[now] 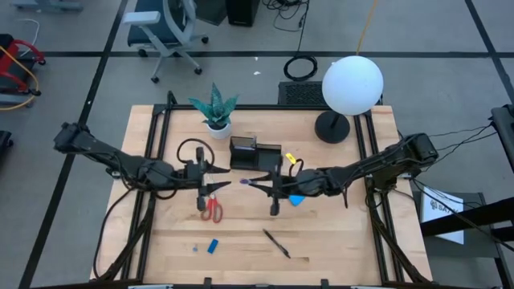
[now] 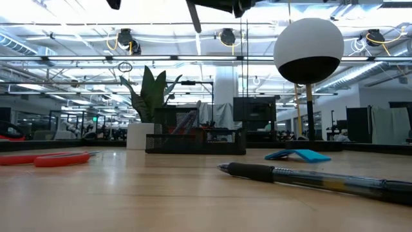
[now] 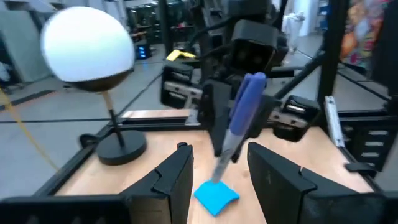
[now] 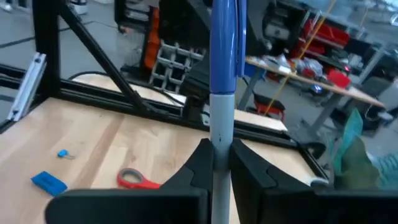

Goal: Pick and place office supplies into organizer
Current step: Put the blue marker into the black desk organizer

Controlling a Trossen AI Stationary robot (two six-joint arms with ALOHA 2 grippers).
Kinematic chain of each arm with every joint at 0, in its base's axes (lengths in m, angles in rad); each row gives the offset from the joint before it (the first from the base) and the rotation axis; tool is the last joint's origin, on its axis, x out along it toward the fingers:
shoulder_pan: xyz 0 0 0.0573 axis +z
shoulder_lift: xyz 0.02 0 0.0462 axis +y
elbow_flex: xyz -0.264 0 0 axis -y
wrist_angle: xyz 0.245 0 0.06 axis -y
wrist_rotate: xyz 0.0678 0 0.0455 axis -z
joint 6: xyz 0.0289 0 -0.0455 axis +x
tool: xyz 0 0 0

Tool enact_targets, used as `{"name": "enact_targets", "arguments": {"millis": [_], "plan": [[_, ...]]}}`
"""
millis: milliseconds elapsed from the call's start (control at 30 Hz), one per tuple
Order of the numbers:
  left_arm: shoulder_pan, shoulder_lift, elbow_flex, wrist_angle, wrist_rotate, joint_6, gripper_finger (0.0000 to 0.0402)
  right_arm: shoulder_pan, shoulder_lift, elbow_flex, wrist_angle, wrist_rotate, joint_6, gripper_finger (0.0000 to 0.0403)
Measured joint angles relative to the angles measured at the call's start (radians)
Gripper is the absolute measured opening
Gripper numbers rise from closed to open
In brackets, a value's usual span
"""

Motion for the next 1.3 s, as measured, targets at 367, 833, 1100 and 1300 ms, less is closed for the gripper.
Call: {"name": "enact_targets", "arguments": {"millis": [367, 833, 1100, 1300], "plan": [[0.067, 0.147, 0.000, 0.182, 0.126, 0.008, 0.0161, -0.002, 0.003, -0.001, 0.036, -0.051, -0.001, 0.0023], [0.089, 0.196, 0.002, 0.344, 0.215, 0.013, 0.0161, -0.002, 0.003, -0.001, 0.031, -0.053, -0.001, 0.0023], [0.113, 0.262, 0.002, 0.448, 0.228, 0.013, 0.0160, -0.003, 0.003, -0.001, 0.030, -0.074, -0.001, 0.0023], [0.116, 0.262, 0.004, 0.447, 0.232, 0.026, 0.0093, -0.004, 0.003, 0.000, 0.028, -0.072, 0.001, 0.0023]]}}
